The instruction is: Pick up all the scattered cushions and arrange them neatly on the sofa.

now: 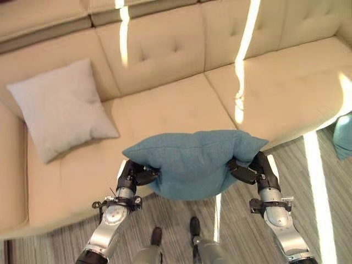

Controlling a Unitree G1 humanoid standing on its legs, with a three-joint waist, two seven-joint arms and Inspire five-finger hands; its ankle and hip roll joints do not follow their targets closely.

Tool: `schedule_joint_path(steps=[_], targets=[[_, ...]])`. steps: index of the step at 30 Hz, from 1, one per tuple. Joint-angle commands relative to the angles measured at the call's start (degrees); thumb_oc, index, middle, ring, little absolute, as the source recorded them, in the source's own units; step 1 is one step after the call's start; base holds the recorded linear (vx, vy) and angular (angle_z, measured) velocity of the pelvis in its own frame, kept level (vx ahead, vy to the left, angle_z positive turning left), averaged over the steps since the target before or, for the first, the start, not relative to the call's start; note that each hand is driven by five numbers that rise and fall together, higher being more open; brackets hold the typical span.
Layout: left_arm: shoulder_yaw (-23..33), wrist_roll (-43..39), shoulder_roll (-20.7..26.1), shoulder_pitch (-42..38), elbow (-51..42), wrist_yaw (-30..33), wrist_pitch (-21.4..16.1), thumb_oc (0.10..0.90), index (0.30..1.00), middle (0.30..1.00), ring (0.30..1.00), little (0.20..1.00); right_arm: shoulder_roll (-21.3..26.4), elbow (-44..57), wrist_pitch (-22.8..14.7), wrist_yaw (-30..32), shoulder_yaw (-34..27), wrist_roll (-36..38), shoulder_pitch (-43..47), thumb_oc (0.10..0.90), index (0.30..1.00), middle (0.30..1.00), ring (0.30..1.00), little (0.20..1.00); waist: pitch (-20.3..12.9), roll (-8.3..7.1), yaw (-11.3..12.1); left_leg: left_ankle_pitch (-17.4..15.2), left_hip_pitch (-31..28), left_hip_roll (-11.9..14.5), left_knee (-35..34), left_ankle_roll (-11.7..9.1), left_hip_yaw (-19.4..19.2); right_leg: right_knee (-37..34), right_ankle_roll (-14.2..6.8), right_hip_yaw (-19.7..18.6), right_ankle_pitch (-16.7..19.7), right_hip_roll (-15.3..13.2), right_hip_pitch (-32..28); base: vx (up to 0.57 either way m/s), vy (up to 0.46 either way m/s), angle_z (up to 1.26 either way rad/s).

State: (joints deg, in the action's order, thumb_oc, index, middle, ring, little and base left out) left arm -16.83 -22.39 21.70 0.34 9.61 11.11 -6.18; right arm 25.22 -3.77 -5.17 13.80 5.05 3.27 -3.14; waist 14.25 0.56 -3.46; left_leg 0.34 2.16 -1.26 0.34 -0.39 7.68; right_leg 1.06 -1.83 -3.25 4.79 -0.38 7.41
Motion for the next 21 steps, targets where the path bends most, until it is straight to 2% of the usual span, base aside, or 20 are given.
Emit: schedule_joint_path(steps=[1,3,4,6,7,9,12,15,18,20,21], targets=[[-1.5,1.1,0.3,-2.6,-10.9,-4.5,-7.2,0.4,0.3,0.3,0.3,0.3,-1.3,9.1,-8.1,-0.7,0.7,0.1,1.9,0.4,0.3,0.3,0.3,0.3,-8.9,-2.58,0.9,-2.3,2.0,-1.3,2.6,0.1,-5.1,3.8,-5.6,-0.9,-5.2,0.2,-2.6,-0.01,0.07,-1.1],[-1.5,1.2,0.6,-2.8,-10.9,-4.3,-7.4,0.4,0.3,0.3,0.3,0.3,-1.8,9.2,-8.0,-0.9,1.3,0.1,2.4,0.4,0.3,0.3,0.3,0.3,-8.7,-2.63,1.6,-2.4,1.1,-0.9,1.9,0.4,-7.0,4.7,-6.0,-1.1,-5.1,0.4,-1.9,-0.03,0.051,-1.25],[-1.2,1.4,1.2,-3.3,-11.4,-3.9,-7.6,0.4,0.3,0.3,0.3,0.3,-2.6,9.4,-8.2,-0.9,2.3,0.4,3.1,0.4,0.3,0.3,0.3,0.3,-8.1,-2.48,2.8,-2.9,-0.3,0.2,1.2,0.4,-10.5,5.3,-7.2,2.9,-4.4,-1.1,-0.8,-0.06,-0.011,-1.12],[-0.8,1.8,1.4,-2.9,-11.6,-3.9,-7.8,0.4,0.3,0.3,0.3,0.3,-2.9,9.7,-8.0,-1.7,2.8,0.4,2.8,0.4,0.3,0.3,0.3,0.3,-8.8,-2.17,3.3,-2.4,-1.2,1.3,-0.1,0.3,-12.9,4.8,-7.4,7.8,-3.7,-3.1,-0.5,-0.01,-0.041,-1.25],[-0.8,1.8,1.4,-2.8,-11.7,-3.9,-7.8,0.4,0.3,0.3,0.3,0.3,-2.9,9.8,-8.0,-1.7,2.8,0.4,2.8,0.4,0.3,0.3,0.3,0.3,-8.8,-2.15,3.3,-2.4,-1.4,1.3,-0.3,0.3,-12.9,4.8,-7.4,7.8,-3.7,-3.1,-0.6,0.04,-0.031,-1.11],[-0.2,1.8,1.3,-2.1,-12.3,-4.2,-7.7,0.4,0.3,0.3,0.3,0.3,-2.6,10.2,-7.9,-2.4,2.8,0.7,1.8,0.4,0.3,0.3,0.3,0.3,-9.4,-1.64,3.7,-2.3,-3.1,2.1,-1.8,-0.1,-14.8,4.5,-7.4,13.0,-4.1,-4.8,-1.4,0.04,-0.079,-0.69],[-0.4,1.6,0.8,-2.1,-12.2,-4.4,-7.8,0.4,0.3,0.3,0.3,0.3,-2.7,10.5,-7.9,-2.3,2.6,0.8,1.2,0.4,0.3,0.3,0.3,0.3,-9.6,-1.85,3.5,-2.3,-3.4,2.2,-1.7,-0.5,-15.4,2.2,-7.1,14.4,-4.4,-5.1,-3.1,0.03,-0.112,-0.41],[-0.4,1.3,0.0,-1.3,-12.3,-4.4,-7.6,0.4,0.3,0.3,0.3,0.3,-2.0,10.9,-7.7,-2.5,2.0,1.3,0.0,0.4,0.3,0.3,0.3,0.3,-10.2,-1.64,3.2,-2.8,-4.2,3.0,-1.0,-1.0,-15.5,0.4,-6.4,13.2,-4.3,-4.2,-4.4,0.11,-0.188,-0.3],[-1.5,0.8,-1.4,-1.9,-11.9,-4.1,-7.2,0.4,0.3,0.3,0.3,0.3,-0.9,11.4,-8.2,-1.6,0.1,2.1,-1.6,0.4,0.3,0.3,0.3,0.3,-9.3,-1.5,2.0,-4.5,-3.1,3.8,6.0,-1.7,-14.4,-1.2,-5.1,11.8,-5.0,-3.2,-6.5,0.05,-0.221,-0.24],[-1.9,0.4,-1.9,-2.9,-11.2,-3.9,-7.3,0.4,0.3,0.3,0.3,0.3,-0.5,11.3,-8.1,-0.7,-0.7,2.2,-1.5,0.4,0.3,0.3,0.3,0.3,-8.3,-1.95,1.8,-3.9,0.5,4.2,13.1,-2.5,-14.0,-1.3,-4.3,11.9,-5.3,-3.5,-7.2,-0.03,-0.132,-0.08],[-1.9,0.4,-1.9,-3.0,-11.1,-3.9,-7.4,0.4,0.3,0.3,0.3,0.3,-0.5,11.3,-8.1,-0.7,-0.7,2.2,-1.5,0.4,0.3,0.3,0.3,0.3,-8.3,-1.84,1.6,-4.2,1.1,4.3,13.9,-2.6,-13.8,-1.3,-4.2,12.1,-5.3,-3.4,-7.0,0.0,-0.119,0.08]])
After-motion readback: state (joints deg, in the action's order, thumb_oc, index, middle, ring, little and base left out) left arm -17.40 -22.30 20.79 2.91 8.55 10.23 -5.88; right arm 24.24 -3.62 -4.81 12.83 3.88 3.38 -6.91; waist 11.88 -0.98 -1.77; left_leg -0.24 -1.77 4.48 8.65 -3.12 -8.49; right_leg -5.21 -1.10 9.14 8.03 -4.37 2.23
